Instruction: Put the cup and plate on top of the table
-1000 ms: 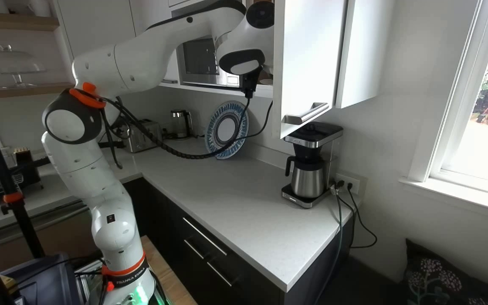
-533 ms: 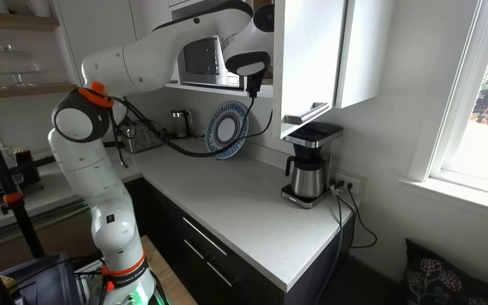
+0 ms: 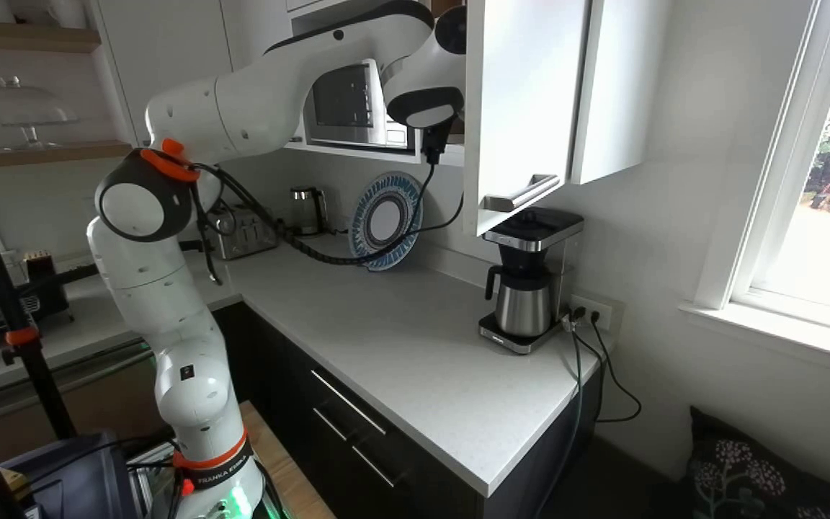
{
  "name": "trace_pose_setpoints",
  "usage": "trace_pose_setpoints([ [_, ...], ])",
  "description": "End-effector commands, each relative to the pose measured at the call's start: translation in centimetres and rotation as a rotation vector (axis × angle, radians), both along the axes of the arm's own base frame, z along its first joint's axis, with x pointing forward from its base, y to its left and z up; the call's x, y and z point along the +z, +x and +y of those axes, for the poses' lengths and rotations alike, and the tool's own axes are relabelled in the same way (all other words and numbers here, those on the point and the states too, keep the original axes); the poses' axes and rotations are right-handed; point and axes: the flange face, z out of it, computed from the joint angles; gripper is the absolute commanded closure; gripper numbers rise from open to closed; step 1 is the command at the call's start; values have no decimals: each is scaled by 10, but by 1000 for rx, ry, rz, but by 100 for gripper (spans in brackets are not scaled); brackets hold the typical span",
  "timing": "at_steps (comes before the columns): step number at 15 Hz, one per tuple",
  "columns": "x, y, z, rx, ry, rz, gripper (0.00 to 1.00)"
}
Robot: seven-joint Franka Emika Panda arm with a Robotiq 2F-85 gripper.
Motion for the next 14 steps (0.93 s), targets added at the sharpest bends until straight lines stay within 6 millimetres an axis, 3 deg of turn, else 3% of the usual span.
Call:
trace_pose_setpoints([
  [1,3,4,1,18,36,13,18],
  [3,2,7,3,28,43,12,16],
  [6,1,9,6,47,57,13,31],
  [7,1,10,7,50,61,12,49],
  [9,1,12,8,56,68,12,67],
  [14,0,15,7,53,64,16,100],
])
